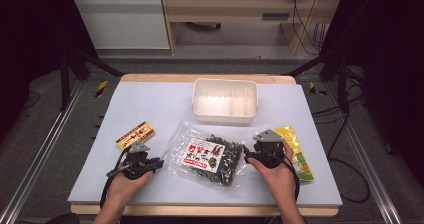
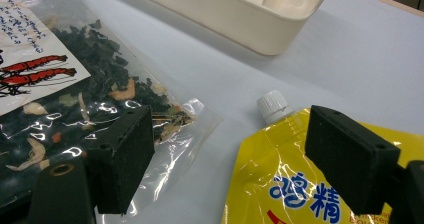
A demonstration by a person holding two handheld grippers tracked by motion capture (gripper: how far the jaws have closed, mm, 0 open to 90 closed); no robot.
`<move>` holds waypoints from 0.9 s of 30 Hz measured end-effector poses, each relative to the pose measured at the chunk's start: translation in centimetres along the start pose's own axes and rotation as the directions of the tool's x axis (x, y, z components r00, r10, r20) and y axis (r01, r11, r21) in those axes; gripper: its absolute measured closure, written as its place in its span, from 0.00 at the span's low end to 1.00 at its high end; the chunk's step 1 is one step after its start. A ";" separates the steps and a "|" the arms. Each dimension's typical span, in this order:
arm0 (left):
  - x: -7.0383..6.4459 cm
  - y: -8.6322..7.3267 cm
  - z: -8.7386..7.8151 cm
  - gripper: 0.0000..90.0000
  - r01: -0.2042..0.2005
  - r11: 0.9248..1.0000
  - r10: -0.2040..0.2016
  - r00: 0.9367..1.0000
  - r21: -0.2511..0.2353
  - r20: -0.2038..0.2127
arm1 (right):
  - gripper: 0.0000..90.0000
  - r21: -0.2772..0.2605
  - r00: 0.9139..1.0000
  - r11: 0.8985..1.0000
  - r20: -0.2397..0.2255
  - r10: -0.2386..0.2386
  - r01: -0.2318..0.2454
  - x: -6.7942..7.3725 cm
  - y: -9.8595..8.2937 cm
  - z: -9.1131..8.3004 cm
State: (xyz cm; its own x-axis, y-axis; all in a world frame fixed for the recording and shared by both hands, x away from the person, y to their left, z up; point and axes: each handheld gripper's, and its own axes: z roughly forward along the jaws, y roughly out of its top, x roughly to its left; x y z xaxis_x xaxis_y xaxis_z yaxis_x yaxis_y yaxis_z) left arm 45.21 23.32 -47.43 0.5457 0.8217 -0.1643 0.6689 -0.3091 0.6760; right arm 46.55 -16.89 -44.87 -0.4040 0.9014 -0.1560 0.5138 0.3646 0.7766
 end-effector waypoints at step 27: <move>-0.7 0.6 -2.4 1.00 -0.116 0.992 0.117 0.993 -0.054 0.007 | 0.23 -0.017 1.000 1.000 -0.009 -0.015 0.015 0.5 0.2 -0.1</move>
State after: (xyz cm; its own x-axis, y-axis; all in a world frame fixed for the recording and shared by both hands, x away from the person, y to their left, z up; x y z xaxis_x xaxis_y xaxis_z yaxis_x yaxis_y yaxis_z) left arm 44.02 23.75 -45.21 0.6236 0.7766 -0.0896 0.5727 -0.3759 0.7285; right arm 46.39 -16.42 -44.75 -0.4181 0.8938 -0.1620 0.4948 0.3736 0.7846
